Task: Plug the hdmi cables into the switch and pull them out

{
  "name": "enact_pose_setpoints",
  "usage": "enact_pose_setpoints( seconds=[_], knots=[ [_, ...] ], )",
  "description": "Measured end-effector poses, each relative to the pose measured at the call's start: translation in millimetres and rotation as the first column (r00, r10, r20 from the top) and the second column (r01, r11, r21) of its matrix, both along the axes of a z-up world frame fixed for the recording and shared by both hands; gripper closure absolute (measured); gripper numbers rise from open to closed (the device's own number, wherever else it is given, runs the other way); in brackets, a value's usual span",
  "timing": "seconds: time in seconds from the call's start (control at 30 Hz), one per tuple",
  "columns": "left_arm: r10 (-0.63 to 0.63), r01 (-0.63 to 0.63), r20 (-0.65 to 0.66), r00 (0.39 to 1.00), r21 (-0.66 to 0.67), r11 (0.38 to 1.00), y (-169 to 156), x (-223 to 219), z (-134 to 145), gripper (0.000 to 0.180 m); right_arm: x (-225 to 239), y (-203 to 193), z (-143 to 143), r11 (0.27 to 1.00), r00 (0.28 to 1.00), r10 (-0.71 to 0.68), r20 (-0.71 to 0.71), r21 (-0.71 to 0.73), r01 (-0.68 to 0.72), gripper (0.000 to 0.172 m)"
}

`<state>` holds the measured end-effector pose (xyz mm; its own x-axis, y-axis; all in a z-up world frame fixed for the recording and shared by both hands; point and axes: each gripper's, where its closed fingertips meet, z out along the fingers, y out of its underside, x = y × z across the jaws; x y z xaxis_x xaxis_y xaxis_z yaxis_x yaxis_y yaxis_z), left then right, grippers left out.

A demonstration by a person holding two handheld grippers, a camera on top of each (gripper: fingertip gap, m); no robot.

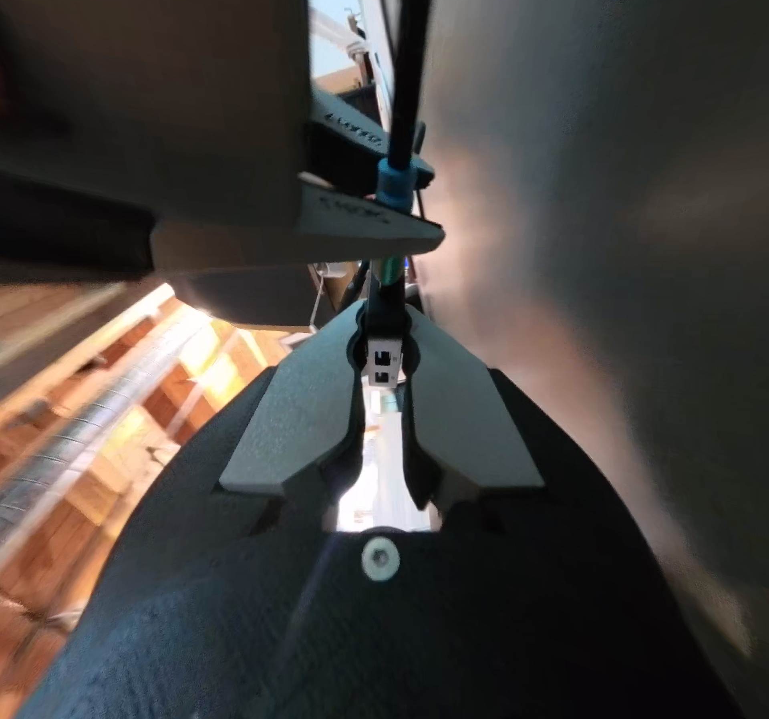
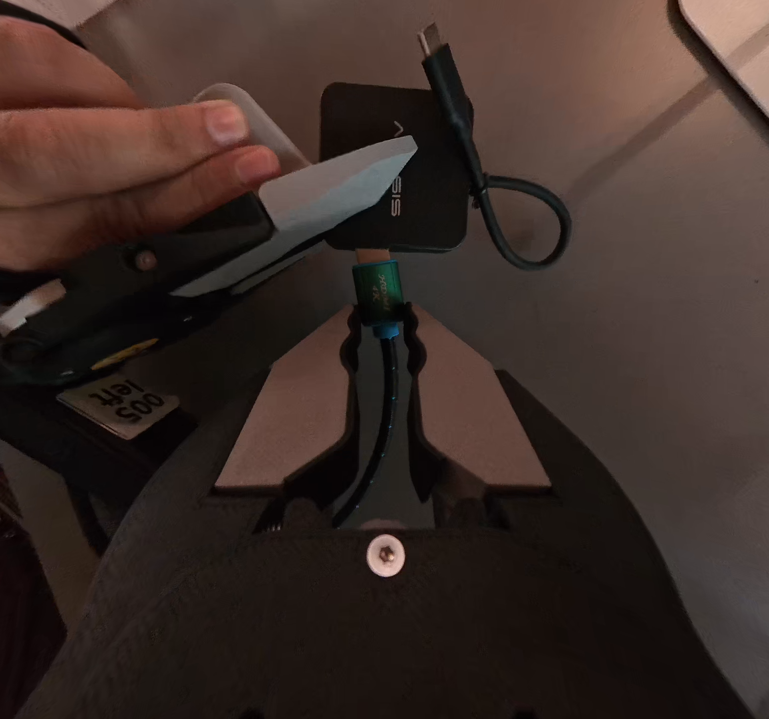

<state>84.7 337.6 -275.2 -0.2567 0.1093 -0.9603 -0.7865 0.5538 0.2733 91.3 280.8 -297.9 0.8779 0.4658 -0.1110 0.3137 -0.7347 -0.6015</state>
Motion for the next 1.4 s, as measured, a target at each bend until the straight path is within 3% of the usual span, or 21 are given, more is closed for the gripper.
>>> enact_pose_setpoints(
  seconds=[0.37,0.5,0.63,0.83,0.93,1.1,1.27,1.4],
  knots=[
    [-0.019,0.019,0.005,1.0,0.028,0.999,-5.3,0.6,6.9,0.172,-4.0,-4.2,2.2,0.999,1.0,0.003,-0.031,-0.035,-0.004,0.157],
    [-0.004,0.003,0.017,1.0,0.038,0.999,-2.1,-0.9,11.3,0.172,-4.6,0.0,6.5,1.0,0.998,-0.02,-0.054,-0.017,0.019,0.156],
    [0.007,-0.005,0.05,0.999,-0.041,0.999,7.7,0.0,2.8,0.171,-1.3,7.9,3.9,0.999,1.0,-0.012,-0.028,0.04,0.013,0.155],
    [-0.042,0.042,0.071,0.997,0.003,0.999,13.4,3.0,3.0,0.167,1.8,12.9,0.3,0.997,0.998,-0.016,-0.054,0.068,0.02,0.154],
    [-0.035,0.031,0.104,0.994,0.04,0.999,22.4,-3.8,8.9,0.159,2.9,13.4,2.2,0.996,0.997,-0.017,-0.081,0.081,0.024,0.154],
    [0.01,0.001,0.218,0.976,-0.048,0.999,42.3,-18.7,18.4,0.153,3.5,12.1,9.3,0.993,0.991,0.006,-0.136,0.115,0.009,0.154],
    [-0.071,0.116,0.25,0.966,-0.168,0.979,38.2,-10.8,6.0,0.167,2.5,10.9,6.6,0.995,0.991,0.013,-0.136,0.1,0.0,0.154],
    [-0.17,0.193,0.183,0.968,-0.115,0.974,19.7,4.0,0.4,0.158,1.2,10.0,0.4,0.997,0.992,0.02,-0.123,0.076,-0.011,0.154]
  ],
)
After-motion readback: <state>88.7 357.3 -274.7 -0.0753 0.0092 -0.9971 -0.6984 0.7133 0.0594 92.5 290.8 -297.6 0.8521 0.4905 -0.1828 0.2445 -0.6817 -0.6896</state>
